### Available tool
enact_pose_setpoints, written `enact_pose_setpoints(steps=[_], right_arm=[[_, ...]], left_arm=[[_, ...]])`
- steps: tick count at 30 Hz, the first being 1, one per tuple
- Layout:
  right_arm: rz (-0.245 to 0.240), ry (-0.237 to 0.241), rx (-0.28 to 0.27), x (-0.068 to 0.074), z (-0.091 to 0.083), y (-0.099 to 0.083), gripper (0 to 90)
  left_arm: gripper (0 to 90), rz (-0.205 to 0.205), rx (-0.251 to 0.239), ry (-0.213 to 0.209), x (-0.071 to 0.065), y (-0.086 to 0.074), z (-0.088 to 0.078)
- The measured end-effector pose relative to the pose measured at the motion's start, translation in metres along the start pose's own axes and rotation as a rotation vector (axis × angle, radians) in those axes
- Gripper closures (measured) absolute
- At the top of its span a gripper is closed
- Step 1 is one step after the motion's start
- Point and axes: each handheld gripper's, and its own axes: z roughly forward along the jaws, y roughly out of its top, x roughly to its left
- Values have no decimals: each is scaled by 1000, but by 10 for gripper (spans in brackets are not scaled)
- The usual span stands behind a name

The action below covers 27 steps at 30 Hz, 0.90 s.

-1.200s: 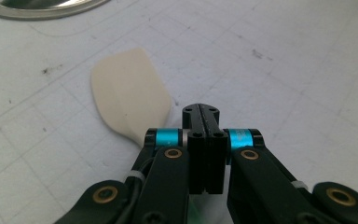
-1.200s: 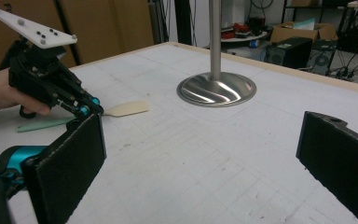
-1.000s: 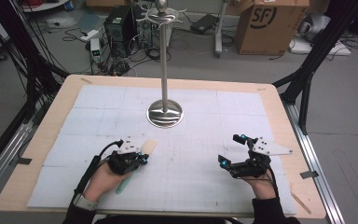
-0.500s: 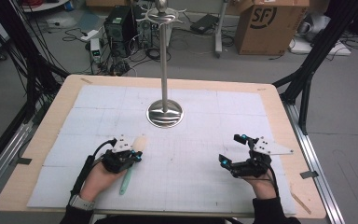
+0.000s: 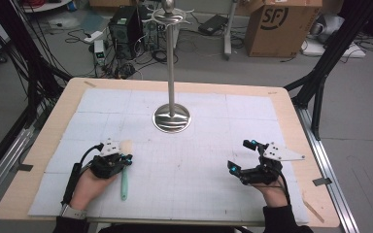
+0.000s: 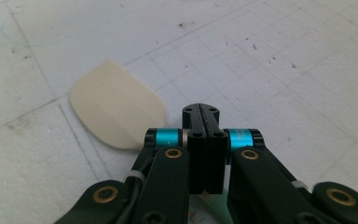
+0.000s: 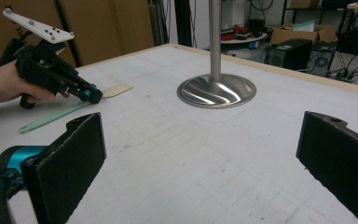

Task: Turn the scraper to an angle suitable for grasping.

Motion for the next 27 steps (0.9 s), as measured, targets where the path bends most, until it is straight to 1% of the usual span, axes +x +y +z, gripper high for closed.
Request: enact_pose_setpoints(steps=[1,2,3,6,7,8,9,11,13,15,16,18,19,20,21,22,23,24,25,26,27], right_arm=[[-4,-1,1,0,1,0,3],[-2,2,3,0,1,0,3],[-2,2,3,0,1,0,3],[-4,3,2,0,0,0,3],[1,0,-7,-1,-1,0,3],[5,-2,-8,-1,-2,0,3],[5,-2,-8,-1,-2,0,3],[3,-10,-13,-3,-2,0,3],[0,-8,-10,-2,-1,0,3],[5,-6,-5,-1,-1,0,3],[-7,-1,-2,0,1,0,3],[-6,1,-1,0,1,0,3],[-4,0,-1,0,1,0,3],[-4,0,-1,0,1,0,3],[-4,-3,-2,-1,1,0,3],[-3,-4,-1,-1,1,0,3],[-3,-4,-1,-1,1,0,3],[1,-3,-1,-1,1,0,3],[3,-4,-2,-2,0,0,3],[-2,-6,-3,-2,1,0,3],[-2,-6,-3,-2,1,0,3]], left_arm=[[897,4,-2,-8,-1,0,-4],[897,12,-15,-13,-2,0,-7],[897,12,-15,-13,-2,0,-7],[897,11,-27,-9,-2,-3,-23],[897,12,-27,-6,-1,-5,-28],[897,-21,-38,-11,1,-13,-40],[897,-21,-38,-11,1,-13,-40],[897,-32,-42,-10,2,-20,-49],[897,-42,-27,-5,1,-27,-57],[897,-47,-22,-4,1,-28,-58],[897,-47,-12,-5,1,-30,-59],[897,-54,-2,-18,1,-32,-59],[897,-51,11,-42,0,-34,-58],[897,-51,11,-42,0,-34,-58],[897,-38,27,-66,-4,-34,-55],[897,-38,27,-66,-4,-34,-55],[897,-32,37,-72,-5,-34,-54],[897,-19,53,-87,-8,-34,-52],[897,-16,62,-95,-10,-33,-50],[897,-39,62,-107,-12,-32,-48],[897,-51,75,-120,-14,-30,-47]])
